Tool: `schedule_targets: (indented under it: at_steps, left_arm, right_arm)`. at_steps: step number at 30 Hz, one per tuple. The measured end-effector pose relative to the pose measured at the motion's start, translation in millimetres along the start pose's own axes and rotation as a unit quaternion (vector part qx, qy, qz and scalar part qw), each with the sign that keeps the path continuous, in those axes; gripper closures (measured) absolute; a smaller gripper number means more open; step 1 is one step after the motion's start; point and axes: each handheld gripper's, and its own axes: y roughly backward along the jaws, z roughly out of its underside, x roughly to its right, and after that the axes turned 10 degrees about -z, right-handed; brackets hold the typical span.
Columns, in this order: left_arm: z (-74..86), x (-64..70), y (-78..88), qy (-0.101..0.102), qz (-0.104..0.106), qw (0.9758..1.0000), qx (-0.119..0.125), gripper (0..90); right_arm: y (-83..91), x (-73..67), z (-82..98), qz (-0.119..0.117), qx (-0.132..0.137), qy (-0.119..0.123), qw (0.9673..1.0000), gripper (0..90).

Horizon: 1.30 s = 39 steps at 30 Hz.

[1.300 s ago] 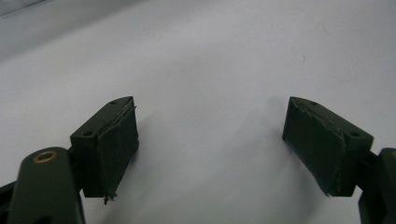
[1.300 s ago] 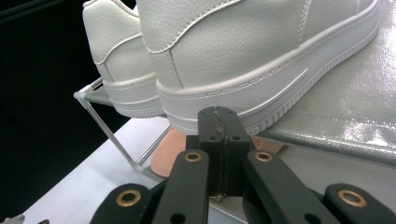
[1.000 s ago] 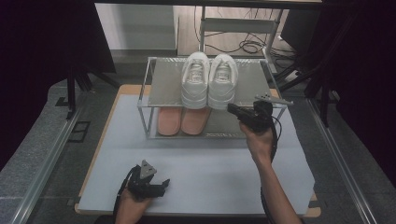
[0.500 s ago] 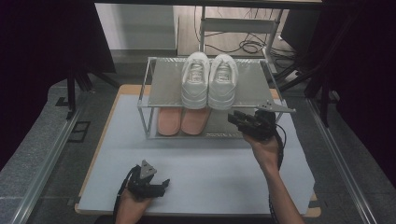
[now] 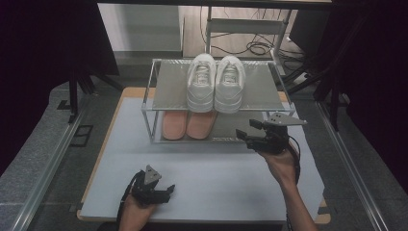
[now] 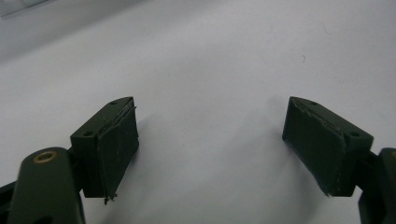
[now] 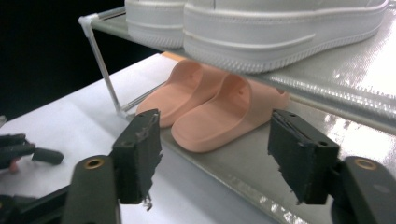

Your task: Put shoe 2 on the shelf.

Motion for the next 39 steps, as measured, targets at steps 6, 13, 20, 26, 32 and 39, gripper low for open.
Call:
schedule_targets:
  at_steps: [6,13,20,26,32,39]
  left_arm:
    - [0.0,0.2,-0.1,0.002,0.0,1.0,0.001,18.2]
    - [0.0,-0.1,0.0,0.0,0.0,1.0,-0.001,18.1]
    - [0.0,0.2,-0.2,0.002,0.0,1.0,0.001,18.1]
    - [0.0,0.2,-0.2,0.001,0.0,1.0,0.001,18.1]
    - [0.0,0.2,-0.2,0.002,0.0,1.0,0.001,18.1]
    - [0.1,0.4,-0.2,0.003,0.0,1.0,0.001,18.1]
  right_arm:
    - [7.7,1.8,11.9,0.005,-0.017,0.007,0.9998,23.7]
    - [16.8,5.3,25.3,0.005,-0.035,0.013,0.9993,15.8]
    - [24.3,4.2,35.8,0.001,-0.054,0.019,0.9983,13.2]
    - [28.1,3.9,46.5,0.002,-0.068,0.014,0.9976,10.6]
    - [30.4,3.6,58.0,0.007,-0.086,0.016,0.9961,7.2]
    - [35.2,4.0,74.3,0.017,-0.105,0.022,0.9941,2.6]
